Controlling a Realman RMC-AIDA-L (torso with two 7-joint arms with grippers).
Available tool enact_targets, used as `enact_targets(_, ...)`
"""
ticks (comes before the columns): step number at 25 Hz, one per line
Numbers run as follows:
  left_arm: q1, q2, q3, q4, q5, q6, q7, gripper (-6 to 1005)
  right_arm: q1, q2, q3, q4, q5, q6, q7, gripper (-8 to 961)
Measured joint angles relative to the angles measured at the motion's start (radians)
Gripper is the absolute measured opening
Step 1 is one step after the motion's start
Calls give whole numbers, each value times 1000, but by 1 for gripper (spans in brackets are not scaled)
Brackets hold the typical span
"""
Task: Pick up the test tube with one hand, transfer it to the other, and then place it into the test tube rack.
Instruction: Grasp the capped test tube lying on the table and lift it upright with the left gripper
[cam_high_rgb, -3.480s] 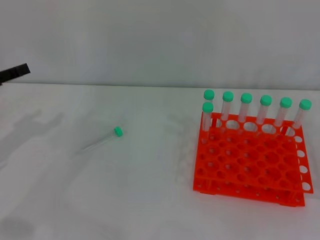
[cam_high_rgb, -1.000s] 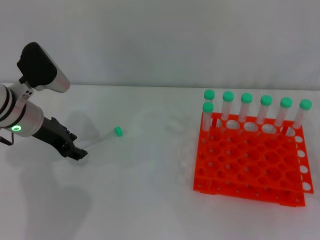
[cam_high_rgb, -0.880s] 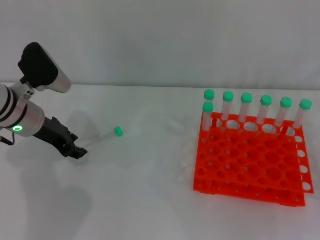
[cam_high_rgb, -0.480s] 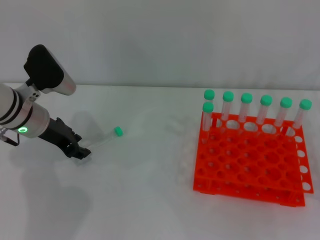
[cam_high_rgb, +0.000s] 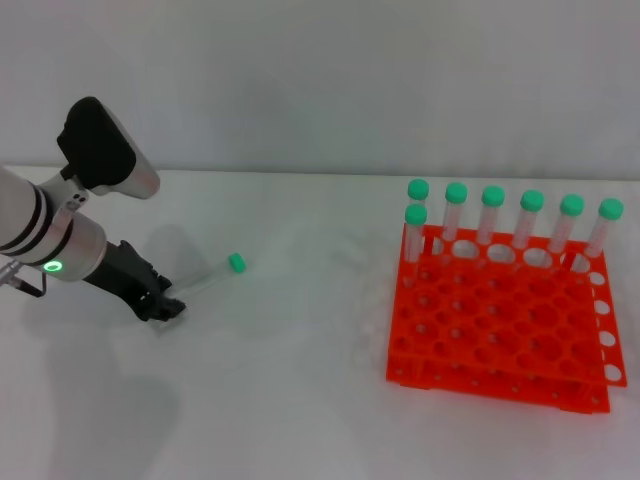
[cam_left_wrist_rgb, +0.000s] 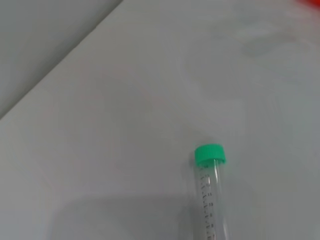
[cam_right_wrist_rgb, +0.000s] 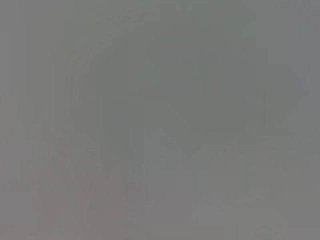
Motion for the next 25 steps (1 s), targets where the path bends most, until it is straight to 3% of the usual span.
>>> enact_targets(5, 7, 0, 0, 1, -1, -7, 3, 453, -1, 0, 0, 0, 0, -3, 0, 843)
enact_targets(10, 8, 0, 0, 1, -1, -7, 7, 291, -3, 0, 0, 0, 0, -4, 0, 843)
enact_targets(22, 4, -1, 0, -4, -14, -29, 22, 194, -9, 3, 0, 2, 1, -5, 1, 844)
enact_targets(25, 1, 0, 0, -7, -121, -42, 73, 196, -9, 3, 0, 2, 2, -5, 1, 844)
